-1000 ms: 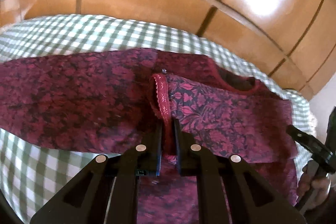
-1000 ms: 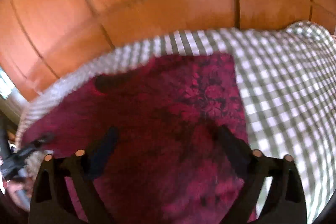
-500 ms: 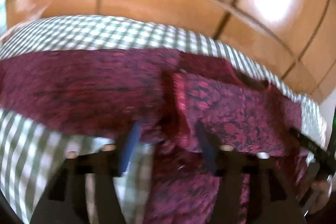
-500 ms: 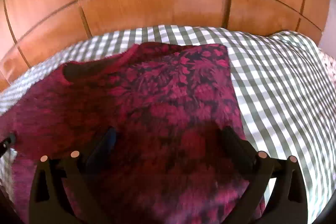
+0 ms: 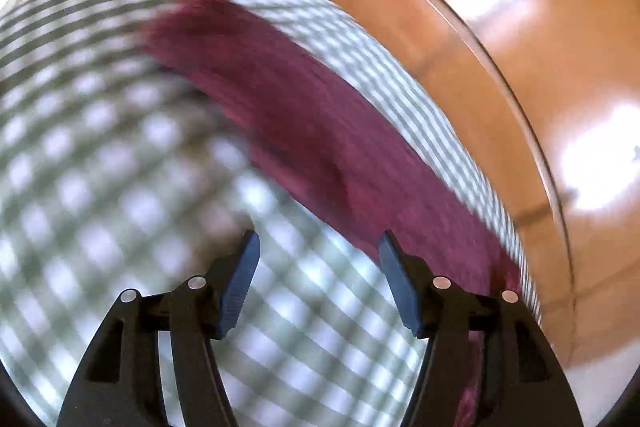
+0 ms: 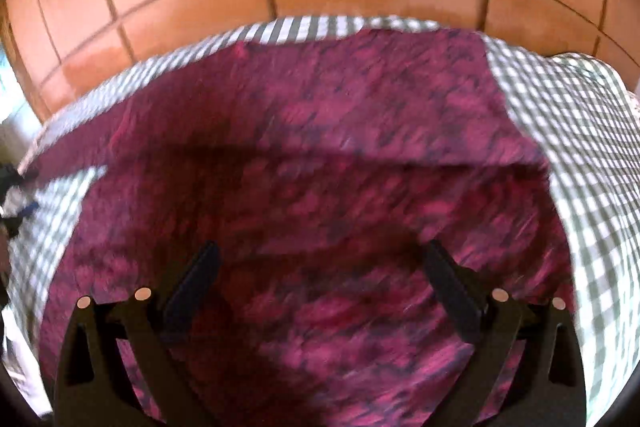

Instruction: Fold small clothes

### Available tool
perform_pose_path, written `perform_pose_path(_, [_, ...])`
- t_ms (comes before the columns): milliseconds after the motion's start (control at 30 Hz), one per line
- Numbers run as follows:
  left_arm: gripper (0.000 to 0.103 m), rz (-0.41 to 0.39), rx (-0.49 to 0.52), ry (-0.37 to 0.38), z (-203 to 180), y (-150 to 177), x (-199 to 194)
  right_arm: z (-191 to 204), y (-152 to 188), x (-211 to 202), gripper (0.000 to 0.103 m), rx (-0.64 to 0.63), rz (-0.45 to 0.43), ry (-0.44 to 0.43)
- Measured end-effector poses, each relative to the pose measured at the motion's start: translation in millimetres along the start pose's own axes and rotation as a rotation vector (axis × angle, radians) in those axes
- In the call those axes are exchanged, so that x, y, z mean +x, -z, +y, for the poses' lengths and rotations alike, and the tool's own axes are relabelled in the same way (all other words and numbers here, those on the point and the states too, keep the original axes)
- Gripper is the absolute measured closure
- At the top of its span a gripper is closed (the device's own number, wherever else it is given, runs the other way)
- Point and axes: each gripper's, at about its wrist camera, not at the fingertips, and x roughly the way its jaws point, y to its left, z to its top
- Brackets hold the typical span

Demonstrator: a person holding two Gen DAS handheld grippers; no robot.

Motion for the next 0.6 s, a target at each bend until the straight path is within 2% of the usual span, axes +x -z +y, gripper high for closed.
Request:
perform_pose_path(133, [0.042, -0.027, -0.130, 0.022, 31.2, -33.1, -2.7, 1.7, 2.0, 6.6, 0.002, 0.003, 0.002, 0.004])
perform_pose_path(267, [0.043, -0.031, -0.173, 0.014, 39.0, -55.0, 7.8, -1.0, 2.8, 9.1, 0.002, 0.025, 0.000, -0.019])
perform_pose_path(300, [0.064, -0.034, -0.161, 0.001, 37.2, -59.3, 11.0, -1.6, 2.9, 9.8, 0.002, 0.026, 0.000, -0.019])
perform_pose_path(333, [0.081, -0.028, -0.131, -0.026, 32.0, -64.2, 16.0, -1.7, 3.3, 9.3, 0.002, 0.025, 0.000, -0.017])
perform_pose_path(367, [0.087, -0.007, -0.102, -0.034, 26.5, -68.0, 22.1, -1.5, 2.8, 10.1, 0.002, 0.025, 0.000, -0.015])
perform_pose_path(467, [0.092, -0.032, -0.021, -0.048, 8.6, -67.9, 18.4, -2.6, 5.0, 9.3, 0.002, 0.023, -0.001, -0.012])
perform_pose_path(600, [0.093, -0.093, 0.167, 0.038, -46.0, -55.0, -5.2, -2.9, 4.7, 9.8, 0.002, 0.025, -0.003, -0.012])
